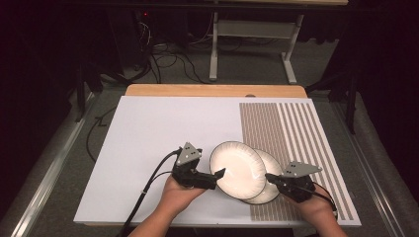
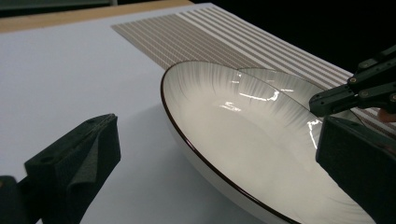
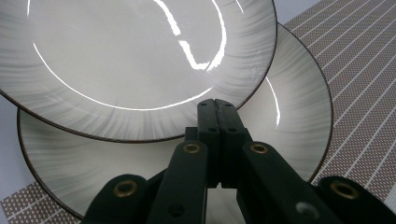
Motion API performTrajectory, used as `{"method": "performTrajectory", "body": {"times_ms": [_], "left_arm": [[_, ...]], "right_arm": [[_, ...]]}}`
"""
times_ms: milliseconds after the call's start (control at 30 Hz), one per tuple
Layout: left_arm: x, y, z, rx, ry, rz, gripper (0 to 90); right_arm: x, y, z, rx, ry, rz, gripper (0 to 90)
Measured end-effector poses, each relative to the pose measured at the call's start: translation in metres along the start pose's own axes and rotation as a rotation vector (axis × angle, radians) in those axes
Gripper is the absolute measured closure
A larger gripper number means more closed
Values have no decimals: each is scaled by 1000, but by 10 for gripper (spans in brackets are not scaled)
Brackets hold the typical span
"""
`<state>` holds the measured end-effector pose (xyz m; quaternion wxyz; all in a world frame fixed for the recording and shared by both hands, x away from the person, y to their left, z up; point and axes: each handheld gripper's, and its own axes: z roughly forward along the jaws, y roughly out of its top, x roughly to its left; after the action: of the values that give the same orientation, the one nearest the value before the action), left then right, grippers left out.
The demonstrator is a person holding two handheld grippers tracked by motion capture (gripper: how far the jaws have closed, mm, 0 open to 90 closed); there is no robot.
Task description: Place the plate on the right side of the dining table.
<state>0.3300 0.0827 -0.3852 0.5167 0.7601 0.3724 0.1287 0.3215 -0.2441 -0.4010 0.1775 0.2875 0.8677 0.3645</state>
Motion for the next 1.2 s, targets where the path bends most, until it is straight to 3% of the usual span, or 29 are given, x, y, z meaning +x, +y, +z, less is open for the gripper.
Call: {"method": "performTrajectory", "body": {"times_ms": [167,200,300,333,567,667,933,1200], "left_arm": [[2,-2,10,48,-26,-51,21],[2,-4,15,96,-29,-79,43],[3,-6,19,137,-48,-101,85],[3,-7,20,153,-53,-109,148],[5,-8,21,190,-126,-190,299],[5,-8,22,212,-112,-196,387],[8,-5,20,224,-110,-242,540],[9,-2,17,194,-81,-259,641]], "right_arm": [[0,0,0,4,-4,-7,900],[0,0,0,3,-4,-7,900],[0,0,0,5,-4,-9,900],[0,0,1,5,-1,-10,900],[1,0,1,7,-6,-11,900],[1,0,1,9,-7,-14,900],[1,1,1,10,-11,-16,900],[0,1,-2,-3,-13,-12,900]]}}
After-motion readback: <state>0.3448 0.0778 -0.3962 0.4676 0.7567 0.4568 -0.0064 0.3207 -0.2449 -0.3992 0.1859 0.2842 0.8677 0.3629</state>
